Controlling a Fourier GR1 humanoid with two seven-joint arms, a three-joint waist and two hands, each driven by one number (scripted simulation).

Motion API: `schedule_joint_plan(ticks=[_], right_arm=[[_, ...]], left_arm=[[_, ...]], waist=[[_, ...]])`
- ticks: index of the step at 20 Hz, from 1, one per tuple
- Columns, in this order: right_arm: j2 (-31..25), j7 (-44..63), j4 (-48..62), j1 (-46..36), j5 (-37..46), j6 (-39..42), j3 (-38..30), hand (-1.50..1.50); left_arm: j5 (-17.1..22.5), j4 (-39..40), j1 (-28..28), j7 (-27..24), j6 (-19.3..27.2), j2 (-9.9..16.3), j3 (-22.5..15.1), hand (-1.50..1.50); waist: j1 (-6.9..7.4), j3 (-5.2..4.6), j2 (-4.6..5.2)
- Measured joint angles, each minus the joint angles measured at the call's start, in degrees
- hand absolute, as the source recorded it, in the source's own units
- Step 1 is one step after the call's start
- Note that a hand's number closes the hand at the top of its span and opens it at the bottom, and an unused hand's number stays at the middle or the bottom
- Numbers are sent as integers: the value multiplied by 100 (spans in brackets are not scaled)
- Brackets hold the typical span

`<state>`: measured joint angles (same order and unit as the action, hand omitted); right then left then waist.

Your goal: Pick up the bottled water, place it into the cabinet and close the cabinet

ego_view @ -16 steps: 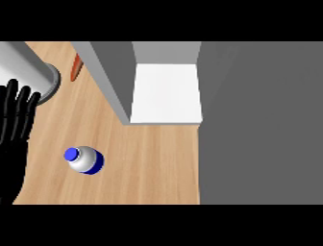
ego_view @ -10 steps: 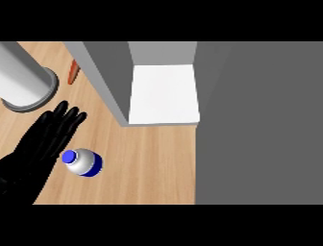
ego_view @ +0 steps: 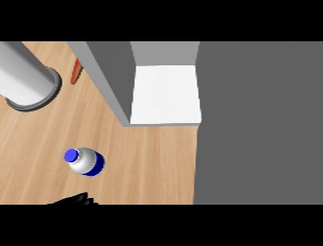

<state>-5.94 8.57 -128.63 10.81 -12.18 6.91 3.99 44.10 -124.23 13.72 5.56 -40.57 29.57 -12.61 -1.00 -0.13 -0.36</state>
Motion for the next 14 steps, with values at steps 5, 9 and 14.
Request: schedule_joint_plan(ticks=[5, 9, 14], right_arm=[[-209, 415, -766, 536, -492, 118, -241, -150], [-279, 337, -841, 911, -564, 331, -480, -150], [-339, 306, -900, 1187, -628, 518, -633, -150]], left_arm=[[1432, -80, 660, -137, -938, 1232, 891, -150], [2242, 70, 1120, -278, -1524, 1919, 1611, -150], [2924, 273, 1556, -319, -1879, 2454, 2280, -150]], waist=[[67, 6, -8], [84, 12, -10], [97, 13, -13]])
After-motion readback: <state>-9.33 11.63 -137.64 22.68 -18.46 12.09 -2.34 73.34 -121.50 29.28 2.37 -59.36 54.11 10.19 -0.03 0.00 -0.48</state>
